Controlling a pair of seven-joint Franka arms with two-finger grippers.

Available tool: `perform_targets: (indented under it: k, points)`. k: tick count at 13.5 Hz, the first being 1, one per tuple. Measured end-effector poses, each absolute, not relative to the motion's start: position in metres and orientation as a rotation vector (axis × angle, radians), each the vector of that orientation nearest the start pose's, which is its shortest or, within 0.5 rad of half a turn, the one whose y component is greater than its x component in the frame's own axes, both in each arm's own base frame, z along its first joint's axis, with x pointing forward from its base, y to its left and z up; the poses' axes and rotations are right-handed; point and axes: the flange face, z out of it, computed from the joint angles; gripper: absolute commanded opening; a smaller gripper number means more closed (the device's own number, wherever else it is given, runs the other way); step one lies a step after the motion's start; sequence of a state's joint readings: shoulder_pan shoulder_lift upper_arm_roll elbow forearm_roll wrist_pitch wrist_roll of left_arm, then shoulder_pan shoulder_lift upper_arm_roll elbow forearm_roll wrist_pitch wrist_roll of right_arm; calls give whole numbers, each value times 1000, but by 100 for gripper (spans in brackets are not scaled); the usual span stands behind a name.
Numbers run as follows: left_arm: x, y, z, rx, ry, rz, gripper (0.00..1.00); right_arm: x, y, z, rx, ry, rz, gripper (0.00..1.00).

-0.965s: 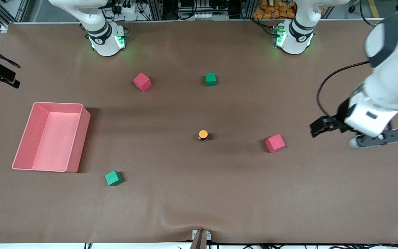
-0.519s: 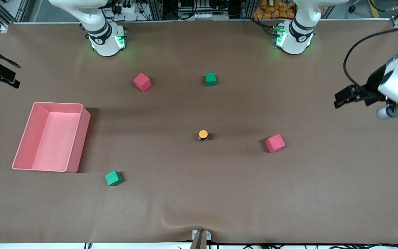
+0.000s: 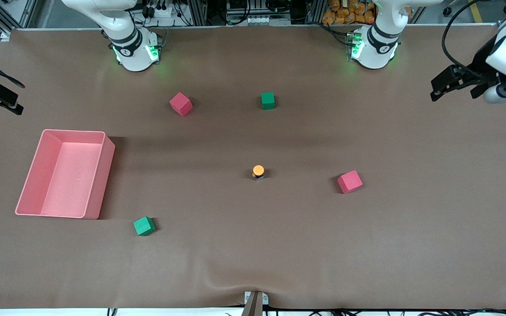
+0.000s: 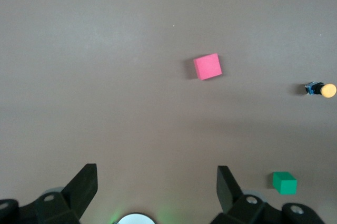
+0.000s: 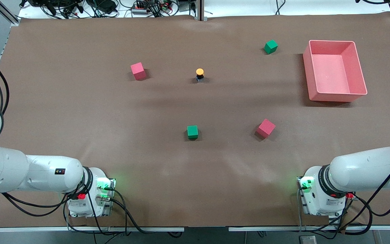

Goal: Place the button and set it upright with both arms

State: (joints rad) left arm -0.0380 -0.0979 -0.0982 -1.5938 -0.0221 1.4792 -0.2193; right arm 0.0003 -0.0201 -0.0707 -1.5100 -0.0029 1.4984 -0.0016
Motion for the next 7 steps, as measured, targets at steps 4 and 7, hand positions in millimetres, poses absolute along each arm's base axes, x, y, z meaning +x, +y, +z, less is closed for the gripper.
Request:
perform_targets:
  k: [4, 7]
  points:
    - [513, -38, 658, -3155, -58, 25, 100, 540, -39, 657, -3142, 108, -13, 100]
    - [517, 6, 654, -3147, 21, 25, 100, 540, -40, 656, -3142, 110, -9, 100]
